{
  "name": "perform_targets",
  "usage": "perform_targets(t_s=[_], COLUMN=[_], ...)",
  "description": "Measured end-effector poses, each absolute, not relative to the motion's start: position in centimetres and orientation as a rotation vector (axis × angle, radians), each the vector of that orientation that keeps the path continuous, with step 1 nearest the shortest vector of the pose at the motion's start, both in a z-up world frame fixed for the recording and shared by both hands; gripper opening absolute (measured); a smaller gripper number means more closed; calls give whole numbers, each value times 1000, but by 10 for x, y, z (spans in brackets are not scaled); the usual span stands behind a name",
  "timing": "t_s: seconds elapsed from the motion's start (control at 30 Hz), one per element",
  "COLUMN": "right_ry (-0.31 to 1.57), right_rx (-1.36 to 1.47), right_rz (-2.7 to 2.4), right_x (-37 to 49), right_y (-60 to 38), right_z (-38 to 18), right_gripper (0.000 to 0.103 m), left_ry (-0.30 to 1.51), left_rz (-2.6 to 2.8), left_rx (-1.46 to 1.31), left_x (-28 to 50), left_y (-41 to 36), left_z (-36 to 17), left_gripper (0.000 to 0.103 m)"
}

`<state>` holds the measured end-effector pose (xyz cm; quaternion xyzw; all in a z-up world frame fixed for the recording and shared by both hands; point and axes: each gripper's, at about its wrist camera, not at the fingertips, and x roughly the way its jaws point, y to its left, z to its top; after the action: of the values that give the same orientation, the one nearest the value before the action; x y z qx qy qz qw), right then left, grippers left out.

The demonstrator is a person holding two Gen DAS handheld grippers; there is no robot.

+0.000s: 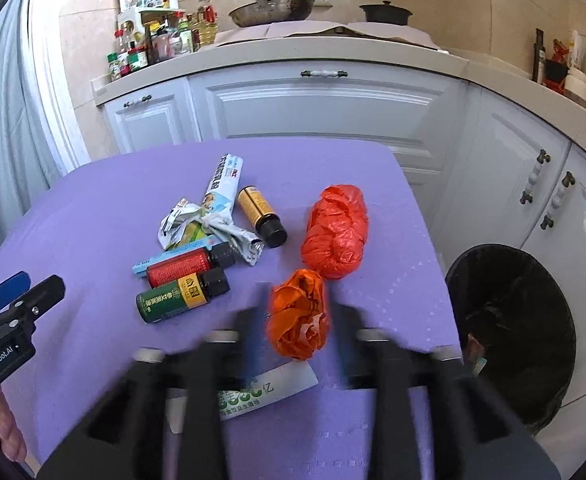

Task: Collect trash
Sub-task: 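Grasp the orange plastic bag with the right tool and lift it, then carry the orange bag over the black bin with the right tool while the left tool grasps the white tube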

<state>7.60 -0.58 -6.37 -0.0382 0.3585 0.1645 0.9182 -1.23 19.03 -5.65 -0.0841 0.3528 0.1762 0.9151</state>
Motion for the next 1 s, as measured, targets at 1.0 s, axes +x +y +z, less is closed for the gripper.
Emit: perform_targets(t_s=[1.0], right_ry=[730], right_rx=[-125], right_rz=[244], right_x=[69], right_y=[-39], right_z=[-66], right_gripper=[38], left_ry=[737], left_rz=[235], left_rx=[-126], left_x=[1], left_y=[140], left_z=[-62], left_gripper=[69])
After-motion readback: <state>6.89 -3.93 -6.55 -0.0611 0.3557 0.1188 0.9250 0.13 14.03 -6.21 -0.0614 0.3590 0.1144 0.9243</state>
